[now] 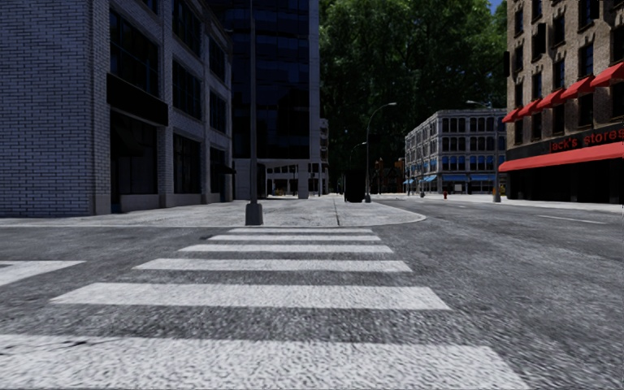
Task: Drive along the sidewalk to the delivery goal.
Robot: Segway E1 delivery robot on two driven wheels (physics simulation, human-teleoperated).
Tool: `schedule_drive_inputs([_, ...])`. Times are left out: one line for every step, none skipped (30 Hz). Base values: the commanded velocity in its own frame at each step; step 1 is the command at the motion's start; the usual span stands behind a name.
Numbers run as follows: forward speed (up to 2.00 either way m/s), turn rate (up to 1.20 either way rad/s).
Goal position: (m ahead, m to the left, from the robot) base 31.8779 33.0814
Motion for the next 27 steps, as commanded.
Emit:
schedule_drive_inputs([1.30, 0.00])
schedule_drive_inputs([1.30, 0.00])
schedule_drive_inputs([1.30, 0.00])
schedule_drive_inputs([1.30, 0.00])
schedule_drive_inputs([1.30, 0.00])
schedule_drive_inputs([1.30, 0.00])
schedule_drive_inputs([1.30, 0.00])
schedule_drive_inputs([1.30, 0.00])
schedule_drive_inputs([1.30, 0.00])
schedule_drive_inputs([1.30, 0.00])
schedule_drive_inputs([1.30, 0.00])
schedule_drive_inputs([1.30, 0.00])
schedule_drive_inputs([1.30, 0.00])
schedule_drive_inputs([1.31, 0.00])
schedule_drive_inputs([1.31, 0.00])
schedule_drive_inputs([1.35, 0.00])
schedule_drive_inputs([1.35, 0.00])
schedule_drive_inputs([1.37, 0.00])
schedule_drive_inputs([1.39, 0.00])
schedule_drive_inputs([1.46, 0.00])
schedule_drive_inputs([1.60, 0.00])
schedule_drive_inputs([1.60, 0.00])
schedule_drive_inputs([1.81, 0.00])
schedule_drive_inputs([2.00, 0.00])
schedule_drive_inputs([2.00, 0.00])
schedule_drive_inputs([2.00, 0.00])
schedule_drive_inputs([2.00, 0.00])
